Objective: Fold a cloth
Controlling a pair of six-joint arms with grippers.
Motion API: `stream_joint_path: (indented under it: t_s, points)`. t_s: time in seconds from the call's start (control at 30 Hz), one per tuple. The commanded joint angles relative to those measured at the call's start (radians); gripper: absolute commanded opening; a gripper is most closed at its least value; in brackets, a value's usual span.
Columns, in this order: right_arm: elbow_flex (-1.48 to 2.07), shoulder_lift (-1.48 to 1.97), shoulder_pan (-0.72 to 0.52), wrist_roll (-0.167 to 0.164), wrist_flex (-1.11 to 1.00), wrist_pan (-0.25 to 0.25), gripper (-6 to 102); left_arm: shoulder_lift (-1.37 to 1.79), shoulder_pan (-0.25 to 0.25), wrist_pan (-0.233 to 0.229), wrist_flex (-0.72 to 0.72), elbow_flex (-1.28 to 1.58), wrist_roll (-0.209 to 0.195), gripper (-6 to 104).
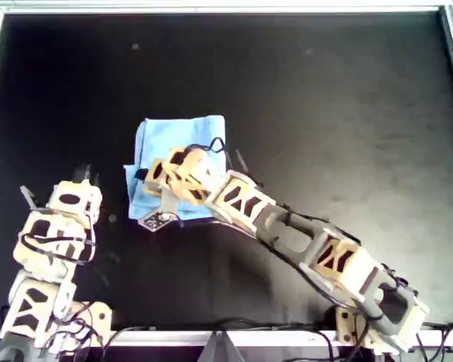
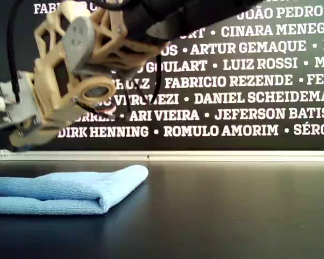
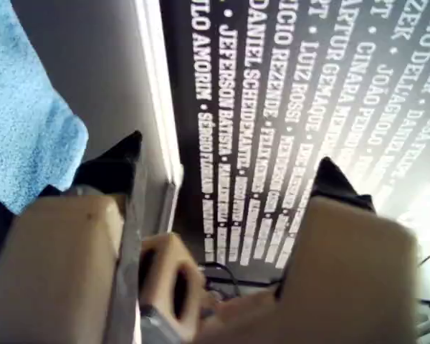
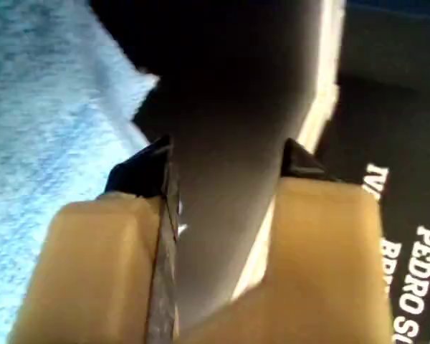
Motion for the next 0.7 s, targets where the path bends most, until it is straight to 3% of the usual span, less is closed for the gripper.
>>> stream_joint_path:
  t_s: [0.0,0.2,0.37,0.47,0.67]
  points:
    - [-0.040,0.077,-0.034,-0.011,0.008,0.008,64,0.020,0.025,-0.002,-0.009,-0.011,0.008,81]
    - [0.109,0.270,-0.176,-0.018,0.184,0.008,64,0.020,0.025,-0.002,-0.008,-0.009,0.008,81]
    - [0.279,0.569,-0.460,-0.060,0.285,0.008,64,0.020,0.025,-0.002,-0.008,-0.009,0.008,81]
    - [0.420,0.759,-0.615,-0.064,0.291,-0.006,62,0.020,0.025,-0.002,-0.008,-0.009,0.008,81]
    - [0.899,1.197,-0.721,-0.064,0.291,-0.008,40,0.020,0.018,-0.002,-0.003,-0.009,0.008,81]
